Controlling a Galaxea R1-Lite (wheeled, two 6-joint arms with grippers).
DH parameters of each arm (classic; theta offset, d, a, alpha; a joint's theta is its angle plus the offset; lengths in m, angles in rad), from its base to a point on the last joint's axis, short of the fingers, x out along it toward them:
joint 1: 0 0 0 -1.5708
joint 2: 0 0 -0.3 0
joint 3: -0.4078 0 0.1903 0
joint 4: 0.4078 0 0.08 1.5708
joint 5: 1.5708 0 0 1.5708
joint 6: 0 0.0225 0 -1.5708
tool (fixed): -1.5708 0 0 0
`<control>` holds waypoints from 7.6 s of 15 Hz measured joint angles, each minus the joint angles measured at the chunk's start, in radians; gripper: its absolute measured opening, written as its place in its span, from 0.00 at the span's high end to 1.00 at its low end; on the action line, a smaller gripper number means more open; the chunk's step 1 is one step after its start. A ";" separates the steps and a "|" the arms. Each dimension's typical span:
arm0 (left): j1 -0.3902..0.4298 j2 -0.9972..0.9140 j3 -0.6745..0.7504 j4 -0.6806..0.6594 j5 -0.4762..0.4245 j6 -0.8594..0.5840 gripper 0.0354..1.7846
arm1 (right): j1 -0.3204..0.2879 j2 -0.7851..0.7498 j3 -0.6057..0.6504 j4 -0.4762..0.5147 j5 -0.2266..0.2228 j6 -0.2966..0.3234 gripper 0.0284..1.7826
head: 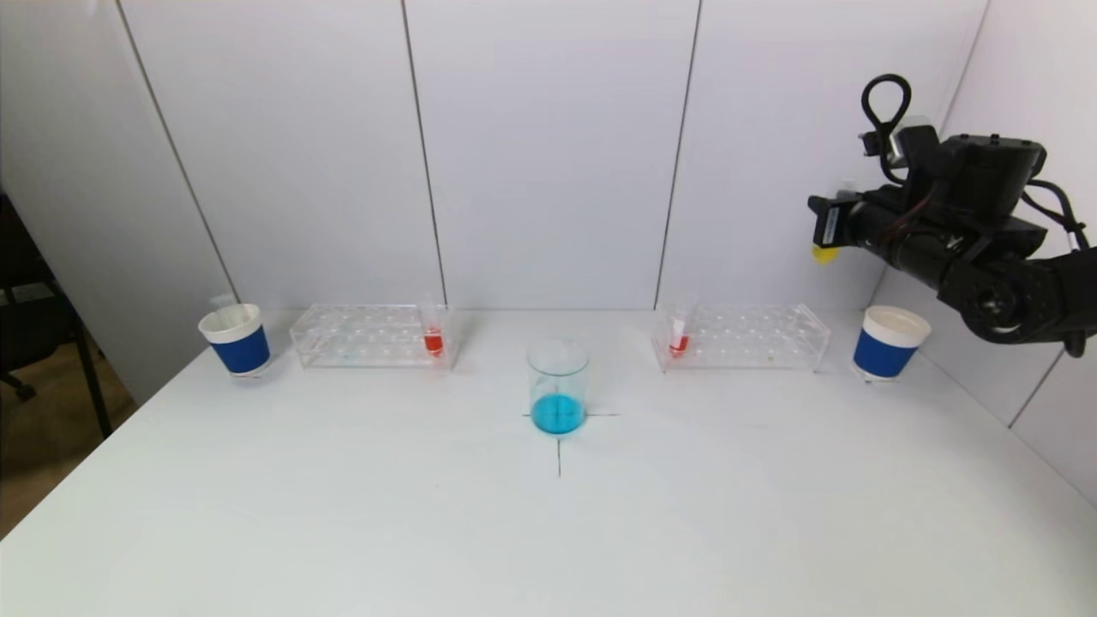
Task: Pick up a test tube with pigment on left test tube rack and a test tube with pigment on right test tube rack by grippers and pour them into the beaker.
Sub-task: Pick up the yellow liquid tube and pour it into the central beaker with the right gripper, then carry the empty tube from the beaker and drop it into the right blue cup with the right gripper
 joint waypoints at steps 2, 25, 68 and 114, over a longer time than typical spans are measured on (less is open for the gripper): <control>0.000 0.000 0.000 0.000 0.001 0.000 0.01 | 0.014 -0.025 -0.090 0.129 -0.003 0.000 0.72; 0.000 0.000 0.000 0.000 0.001 0.000 0.01 | 0.208 0.203 -0.554 0.496 0.579 -0.709 0.72; -0.001 0.000 0.000 0.000 0.000 0.000 0.01 | 0.374 0.421 -0.201 -0.251 0.725 -1.356 0.72; -0.001 0.000 0.000 0.000 0.000 0.000 0.01 | 0.353 0.436 -0.275 -0.199 0.672 -1.565 0.72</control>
